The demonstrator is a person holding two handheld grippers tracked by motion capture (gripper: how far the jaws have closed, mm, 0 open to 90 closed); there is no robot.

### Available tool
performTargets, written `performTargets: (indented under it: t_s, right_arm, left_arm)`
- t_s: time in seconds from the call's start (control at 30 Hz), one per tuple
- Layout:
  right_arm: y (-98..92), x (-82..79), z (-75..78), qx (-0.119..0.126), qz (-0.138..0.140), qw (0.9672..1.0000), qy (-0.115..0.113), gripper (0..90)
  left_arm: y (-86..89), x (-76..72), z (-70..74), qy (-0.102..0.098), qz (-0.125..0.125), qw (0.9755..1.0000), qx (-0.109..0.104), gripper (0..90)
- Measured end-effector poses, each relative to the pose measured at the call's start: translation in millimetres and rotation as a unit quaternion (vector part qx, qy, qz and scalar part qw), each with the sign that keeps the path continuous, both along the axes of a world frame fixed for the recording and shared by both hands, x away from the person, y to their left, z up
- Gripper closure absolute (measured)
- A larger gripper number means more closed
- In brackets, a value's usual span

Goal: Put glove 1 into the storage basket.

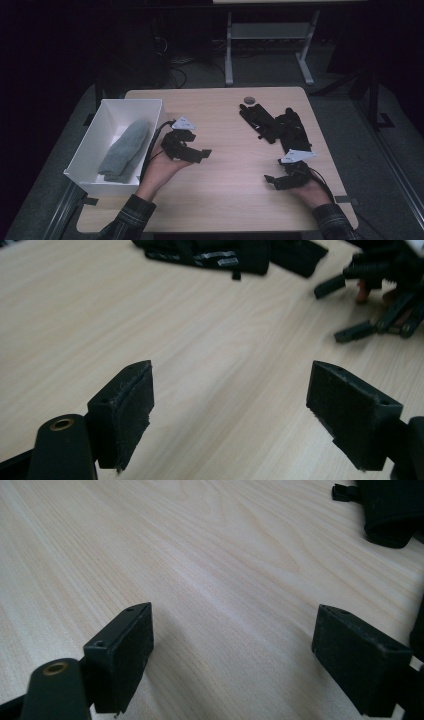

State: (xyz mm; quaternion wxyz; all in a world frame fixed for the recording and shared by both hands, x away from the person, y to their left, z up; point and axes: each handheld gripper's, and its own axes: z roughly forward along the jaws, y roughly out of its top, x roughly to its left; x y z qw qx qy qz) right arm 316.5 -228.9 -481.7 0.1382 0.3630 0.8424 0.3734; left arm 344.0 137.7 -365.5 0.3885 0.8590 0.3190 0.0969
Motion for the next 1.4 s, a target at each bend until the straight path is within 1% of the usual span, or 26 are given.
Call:
performTargets:
  t_s: [0.07, 0.13, 0.2, 0.3, 0.33, 0.4, 0.43, 0.47, 0.53, 0.6, 0.7, 0.77, 0.8, 0.83, 0.87, 0.9, 0.93, 0.97, 1.0, 1.07, 1.17, 1.23, 1.33, 1.37, 1.4]
  right_arm:
    - [-0.1, -0.1, 0.1, 0.001, 0.000, 1.0000, 0.001, 17.6]
    - [-0.3, -0.4, 0.4, 0.002, -0.001, 1.0000, 0.000, 19.8]
    - [-0.3, -0.4, 1.1, 0.001, 0.000, 1.0000, 0.000, 22.2]
    - [-0.6, -0.1, 1.9, 0.001, -0.004, 1.0000, 0.003, 24.8]
    - [-0.9, -0.2, 2.5, 0.003, -0.006, 1.0000, 0.005, 26.9]
    - [-1.7, 0.1, 3.9, 0.000, -0.005, 1.0000, 0.001, 30.0]
    - [-2.0, 0.4, 5.3, 0.003, -0.006, 1.0000, 0.001, 31.5]
    - [-2.2, 0.9, 6.9, 0.005, -0.007, 1.0000, 0.002, 33.4]
    - [-2.6, 2.9, 10.0, 0.002, -0.006, 1.0000, -0.006, 37.9]
    - [-2.8, 6.3, 13.5, 0.000, -0.006, 1.0000, -0.008, 42.6]
    - [-2.1, 12.4, 18.0, -0.002, -0.008, 1.0000, -0.005, 49.8]
    - [-1.2, 17.4, 21.2, -0.005, -0.009, 0.9999, -0.011, 54.0]
    - [-0.8, 19.3, 22.6, -0.004, -0.010, 0.9999, -0.011, 56.4]
    - [-0.6, 22.8, 25.5, -0.001, -0.010, 0.9999, -0.011, 58.4]
    - [-1.1, 26.2, 27.8, 0.000, -0.010, 0.9998, -0.016, 60.7]
    - [-1.4, 29.7, 30.0, 0.005, -0.012, 0.9998, -0.016, 62.2]
    - [-2.1, 34.3, 31.9, 0.006, -0.013, 0.9997, -0.018, 63.7]
    - [-2.2, 37.6, 33.2, 0.008, -0.015, 0.9997, -0.017, 65.1]
    - [-3.0, 43.1, 35.3, 0.011, -0.019, 0.9996, -0.015, 67.7]
    - [-4.1, 51.8, 38.2, 0.015, -0.025, 0.9995, -0.012, 70.9]
    - [-5.9, 62.6, 42.1, 0.015, -0.034, 0.9992, -0.016, 71.1]
    - [-7.8, 70.1, 43.6, 0.014, -0.038, 0.9990, -0.020, 70.4]
    - [-10.8, 81.9, 43.9, 0.014, -0.053, 0.9983, -0.021, 69.6]
    - [-12.6, 87.1, 43.9, 0.019, -0.057, 0.9979, -0.024, 69.5]
    - [-12.9, 91.2, 43.4, 0.022, -0.060, 0.9977, -0.023, 69.2]
  left_arm:
    - [-1.7, -2.2, -8.7, -0.006, -0.004, 1.0000, 0.003, 18.5]
    - [-2.4, -4.3, -19.4, -0.002, -0.012, 0.9999, -0.001, 18.3]
    - [-4.4, -6.1, -31.0, 0.000, -0.020, 0.9997, 0.010, 17.5]
    - [-7.8, -8.8, -47.0, 0.004, -0.025, 0.9992, 0.032, 16.3]
    - [-7.9, -9.0, -50.6, 0.005, -0.028, 0.9990, 0.034, 16.2]
    - [-6.9, -9.8, -60.5, 0.008, -0.030, 0.9988, 0.038, 16.2]
    - [-6.3, -10.7, -64.6, 0.009, -0.030, 0.9988, 0.038, 16.2]
    - [-5.1, -11.1, -68.1, 0.009, -0.032, 0.9985, 0.043, 16.2]
    - [-2.6, -12.5, -74.9, 0.012, -0.034, 0.9983, 0.046, 16.2]
    - [0.0, -14.3, -81.5, 0.014, -0.036, 0.9978, 0.053, 16.2]
    - [2.6, -14.9, -91.2, 0.028, -0.037, 0.9965, 0.070, 14.5]
    - [4.3, -16.1, -95.0, 0.031, -0.037, 0.9965, 0.068, 14.0]
    - [4.7, -17.4, -97.2, 0.032, -0.033, 0.9969, 0.064, 13.8]
    - [5.9, -18.0, -98.5, 0.035, -0.036, 0.9968, 0.063, 13.2]
    - [5.7, -19.6, -99.7, 0.035, -0.038, 0.9967, 0.062, 13.2]
    - [5.1, -21.7, -100.9, 0.023, -0.040, 0.9968, 0.066, 12.8]
    - [4.9, -23.2, -101.5, 0.016, -0.042, 0.9965, 0.070, 12.8]
    - [4.4, -24.9, -102.7, 0.005, -0.046, 0.9962, 0.074, 12.8]
    - [5.3, -25.1, -103.0, 0.003, -0.049, 0.9961, 0.074, 12.7]
    - [6.9, -26.0, -105.1, -0.003, -0.047, 0.9969, 0.063, 12.6]
    - [9.1, -28.0, -107.9, -0.012, -0.045, 0.9978, 0.048, 12.6]
    - [9.5, -28.1, -108.8, -0.015, -0.046, 0.9979, 0.044, 12.7]
    - [10.7, -28.3, -109.8, -0.019, -0.047, 0.9979, 0.040, 12.6]
    - [11.1, -28.5, -110.0, -0.020, -0.047, 0.9979, 0.039, 12.6]
    - [11.7, -28.7, -110.7, -0.022, -0.047, 0.9980, 0.036, 12.7]
